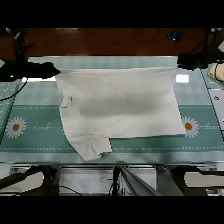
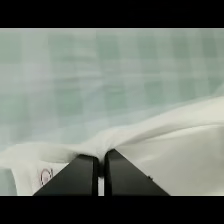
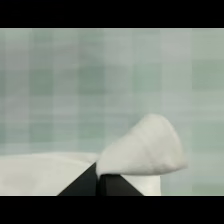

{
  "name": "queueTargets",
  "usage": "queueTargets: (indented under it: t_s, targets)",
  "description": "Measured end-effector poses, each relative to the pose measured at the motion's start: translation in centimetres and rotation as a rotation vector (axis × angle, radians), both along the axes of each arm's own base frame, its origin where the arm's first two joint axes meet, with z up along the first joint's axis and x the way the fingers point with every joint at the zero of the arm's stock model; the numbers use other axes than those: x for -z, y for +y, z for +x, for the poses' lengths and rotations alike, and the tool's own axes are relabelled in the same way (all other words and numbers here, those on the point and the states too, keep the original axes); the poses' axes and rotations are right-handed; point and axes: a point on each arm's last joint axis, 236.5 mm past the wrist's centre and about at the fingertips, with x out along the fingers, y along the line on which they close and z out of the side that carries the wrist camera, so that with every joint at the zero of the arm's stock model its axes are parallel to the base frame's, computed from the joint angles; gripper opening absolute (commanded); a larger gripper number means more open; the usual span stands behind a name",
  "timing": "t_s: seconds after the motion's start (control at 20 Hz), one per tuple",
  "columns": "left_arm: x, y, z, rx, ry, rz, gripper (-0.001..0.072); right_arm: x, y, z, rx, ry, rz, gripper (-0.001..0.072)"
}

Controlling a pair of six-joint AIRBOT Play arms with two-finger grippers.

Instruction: Fold the shirts.

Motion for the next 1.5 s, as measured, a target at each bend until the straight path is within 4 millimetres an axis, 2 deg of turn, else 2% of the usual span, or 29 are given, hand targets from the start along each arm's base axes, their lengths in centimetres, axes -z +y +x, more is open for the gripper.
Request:
queueTargets:
  t_s: [0.15, 0.35, 0.5, 0.65, 0.75, 0.85, 1.05, 1.25, 1.35, 1.5]
  targets:
    - [2.0, -1.0, 3.0, 0.029, -0.048, 0.045, 0.0030, 2.5, 1.1, 2.8, -0.006, -0.048, 0.000, 0.0017]
    - [3.8, -1.1, 5.7, 0.023, -0.110, 0.101, 0.0030, 3.2, 0.9, 6.1, 0.018, -0.157, -0.014, 0.0017]
    - [5.4, -0.8, 6.7, 0.015, -0.116, 0.128, 0.0031, 3.1, 0.3, 7.7, 0.033, -0.227, -0.039, 0.0017]
    - [7.6, -1.1, 6.3, 0.039, -0.069, 0.131, 0.0030, 4.0, 0.0, 7.8, 0.025, -0.215, -0.062, 0.0017]
    - [8.8, -1.5, 5.4, 0.073, -0.022, 0.132, 0.0029, 5.0, -0.2, 7.0, 0.004, -0.167, -0.086, 0.0017]
    - [9.4, -1.7, 3.7, 0.111, 0.049, 0.121, 0.0029, 5.6, -0.7, 5.5, -0.024, -0.098, -0.129, 0.0017]
    - [9.5, -1.2, -0.8, 0.163, 0.220, 0.134, 0.0030, 5.5, -2.3, 1.2, -0.071, 0.065, -0.227, 0.0017]
    - [10.8, -1.0, -4.4, 0.192, 0.379, 0.155, 0.0031, 6.5, -3.2, -2.5, -0.083, 0.219, -0.246, 0.0017]
    - [11.9, -1.4, -5.5, 0.209, 0.432, 0.165, 0.0032, 7.9, -3.2, -3.7, -0.089, 0.289, -0.238, 0.0017]
    - [13.2, -2.4, -5.9, 0.230, 0.459, 0.182, 0.0038, 9.9, -2.5, -4.7, -0.097, 0.359, -0.198, 0.0021]
